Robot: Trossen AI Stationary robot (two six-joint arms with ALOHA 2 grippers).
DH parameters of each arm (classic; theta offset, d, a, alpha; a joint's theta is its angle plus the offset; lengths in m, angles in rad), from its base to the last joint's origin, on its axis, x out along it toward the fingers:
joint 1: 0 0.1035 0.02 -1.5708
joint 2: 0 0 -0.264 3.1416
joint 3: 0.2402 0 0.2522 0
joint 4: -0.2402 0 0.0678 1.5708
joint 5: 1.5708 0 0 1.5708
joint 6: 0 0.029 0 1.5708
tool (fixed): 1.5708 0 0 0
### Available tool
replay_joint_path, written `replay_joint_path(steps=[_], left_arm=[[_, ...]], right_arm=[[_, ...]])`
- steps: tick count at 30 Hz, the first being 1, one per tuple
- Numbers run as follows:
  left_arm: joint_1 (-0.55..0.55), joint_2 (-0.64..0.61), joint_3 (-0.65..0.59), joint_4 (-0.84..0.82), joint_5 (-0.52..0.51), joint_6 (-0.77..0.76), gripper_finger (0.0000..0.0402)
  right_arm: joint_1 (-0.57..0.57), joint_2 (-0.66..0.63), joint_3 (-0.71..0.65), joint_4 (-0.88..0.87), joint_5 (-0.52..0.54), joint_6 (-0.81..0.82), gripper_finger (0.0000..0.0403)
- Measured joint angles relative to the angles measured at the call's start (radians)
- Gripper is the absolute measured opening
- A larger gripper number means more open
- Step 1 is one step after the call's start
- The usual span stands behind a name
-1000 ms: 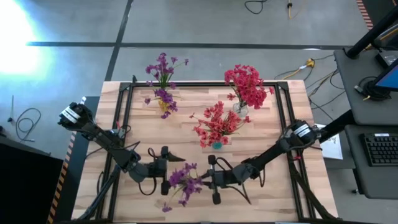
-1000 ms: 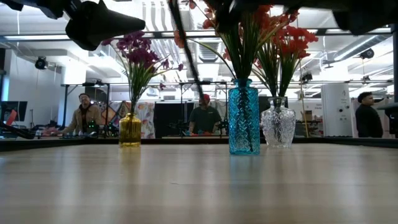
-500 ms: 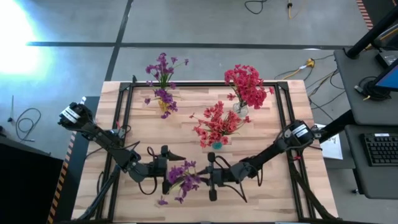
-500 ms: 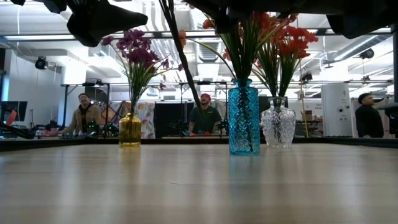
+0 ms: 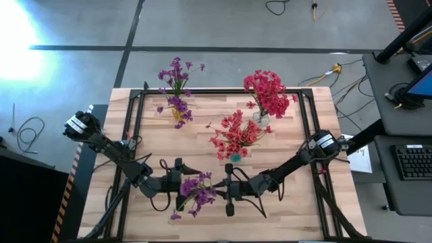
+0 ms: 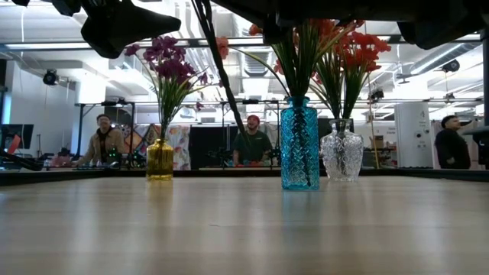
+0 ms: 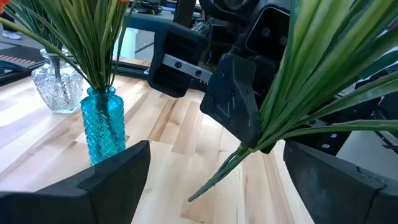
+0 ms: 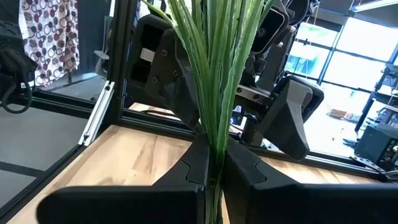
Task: Sort flowers into vase by color
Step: Put the violet flowers into the yellow vase
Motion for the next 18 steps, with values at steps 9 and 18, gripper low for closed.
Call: replay_joint_path(steps=[9, 18], left_arm=[[0.0, 0.0, 0.0, 0.0, 0.0, 0.0, 0.0355], [0.0, 0.0, 0.0, 0.036, 0.0, 0.005, 0.0355]], right_arm=[[0.0, 0.0, 0.0, -0.001, 0.0, 0.0, 0.0018], [-0.011, 0.001, 0.0, 0.003, 0.0, 0.0, 0.0018]])
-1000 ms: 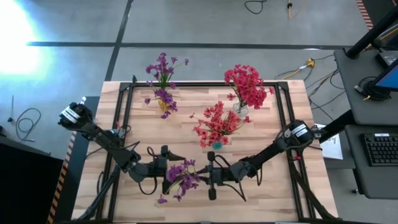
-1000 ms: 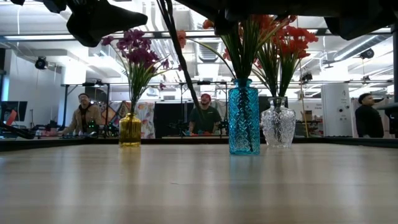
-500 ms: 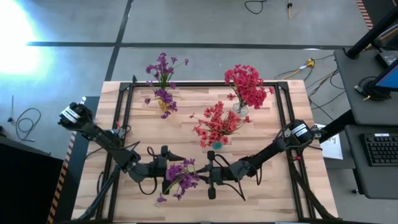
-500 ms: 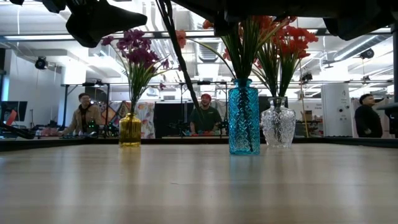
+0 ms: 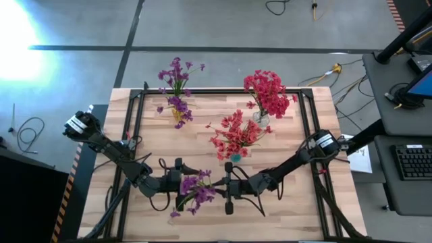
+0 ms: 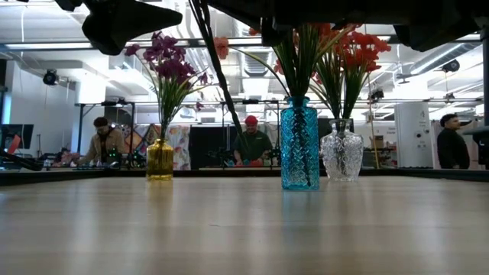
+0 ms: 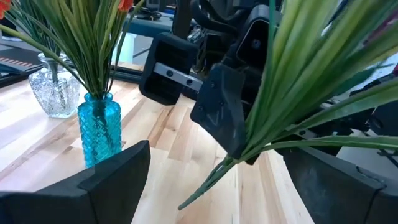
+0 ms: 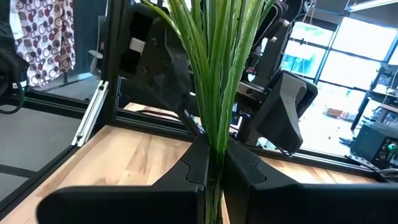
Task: Sort flowers into vase by color
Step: Put the violet flowers into the yellow vase
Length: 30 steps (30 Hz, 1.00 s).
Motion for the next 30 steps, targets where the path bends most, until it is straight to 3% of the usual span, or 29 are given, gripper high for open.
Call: replay_joint_path(steps=[16, 25, 30], left_arm=[[0.0, 0.001, 0.0, 0.062, 0.039, 0.038, 0.0355], [0.008, 0.001, 0.0, 0.202, -0.011, 0.187, 0.0355], [0.007, 0.001, 0.009, 0.2, -0.011, 0.221, 0.0348]], right_arm=[[-0.005, -0.003, 0.05, 0.004, 0.0, -0.002, 0.0018], [-0.014, 0.001, 0.141, -0.16, -0.028, 0.0, 0.0018], [-0.014, 0.002, 0.173, -0.227, -0.021, 0.0, 0.0018]])
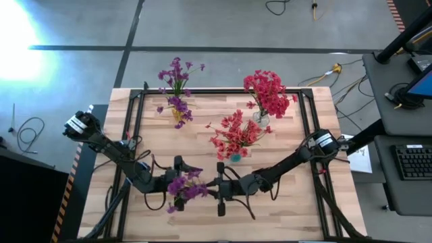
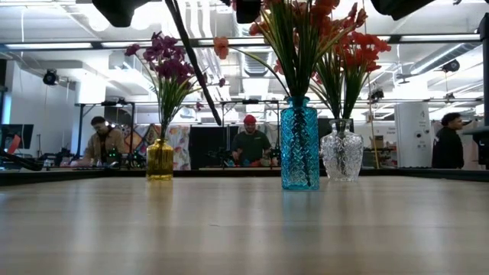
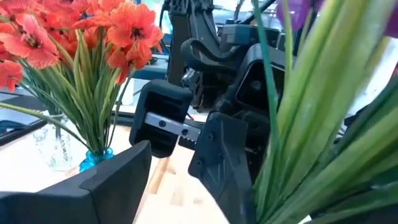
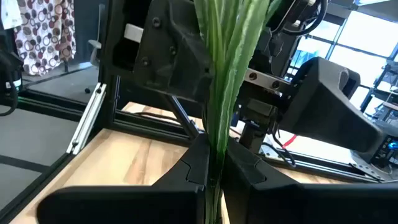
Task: Sort flowers into vase by color
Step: Put the violet flowers into the yellow vase
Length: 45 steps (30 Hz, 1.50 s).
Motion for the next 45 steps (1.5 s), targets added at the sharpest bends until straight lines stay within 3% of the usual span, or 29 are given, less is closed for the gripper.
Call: replay_joint_path(steps=[6, 14, 21, 28, 45], left_arm=[[-0.002, 0.0, 0.001, -0.003, 0.003, 0.01, 0.0304], [-0.002, 0.0, 0.0, -0.005, 0.003, 0.01, 0.0197], [-0.002, 0.0, 0.0, -0.026, -0.005, 0.01, 0.0097], [-0.002, 0.0, -0.001, -0.032, -0.01, 0.01, 0.0017], [-0.002, -0.004, -0.002, -0.063, -0.011, -0.019, 0.0002]], right_arm=[[-0.001, 0.0, 0.002, 0.001, 0.002, 0.0, 0.0018], [-0.003, 0.001, 0.002, 0.002, 0.032, 0.046, 0.0027], [-0.003, 0.002, 0.002, 0.001, 0.033, 0.059, 0.0079], [-0.003, 0.002, 0.007, 0.003, 0.104, 0.105, 0.0146], [0.024, -0.012, 0.007, -0.036, 0.152, 0.144, 0.0233]])
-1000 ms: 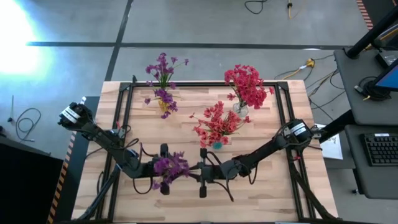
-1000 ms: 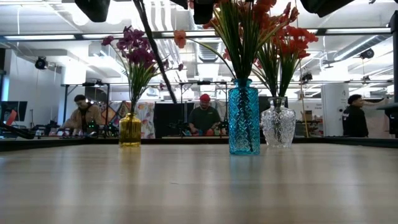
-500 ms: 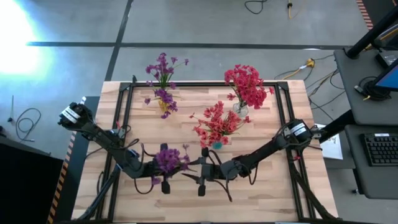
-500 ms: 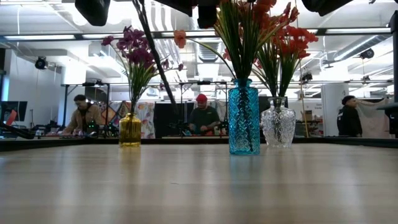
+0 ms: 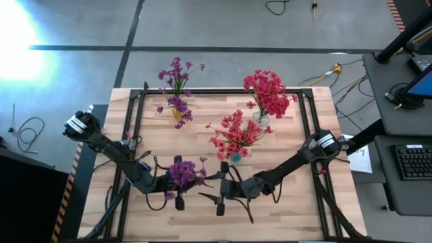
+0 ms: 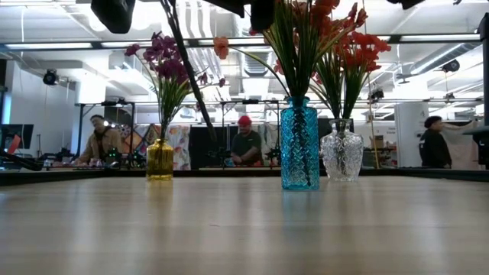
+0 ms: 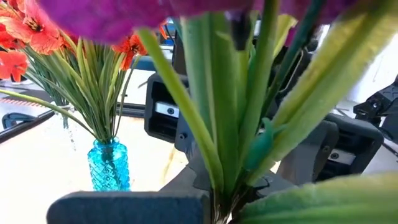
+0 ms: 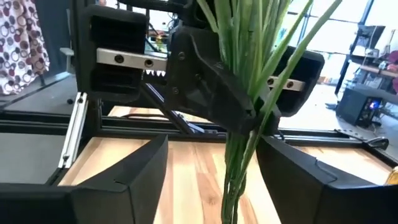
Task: Sort flowers into vase by color
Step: Put the violet flowers into the yellow vase
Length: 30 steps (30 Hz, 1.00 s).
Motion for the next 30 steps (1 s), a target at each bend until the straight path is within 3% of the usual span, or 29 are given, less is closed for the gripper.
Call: replay_joint_path(steps=[6, 13, 22, 27, 30], left_arm=[[-0.02, -0.032, 0.0, -0.084, -0.041, -0.058, 0.0002], [-0.034, -0.171, 0.0, -0.293, -0.049, -0.169, 0.0001], [-0.035, -0.361, 0.0, -0.644, -0.05, -0.354, 0.0001], [-0.034, -0.434, 0.0, -0.741, -0.055, -0.365, 0.0001], [-0.033, -0.475, 0.0, -0.787, -0.112, -0.366, 0.0001]], right_arm=[[0.001, -0.042, 0.002, -0.12, 0.002, 0.075, 0.0276], [0.021, -0.084, 0.002, -0.229, 0.0, 0.125, 0.031], [0.054, -0.117, 0.002, -0.278, 0.0, 0.122, 0.0315], [0.054, -0.117, 0.002, -0.305, 0.001, 0.129, 0.0314], [0.054, -0.118, 0.001, -0.329, 0.001, 0.143, 0.0315]])
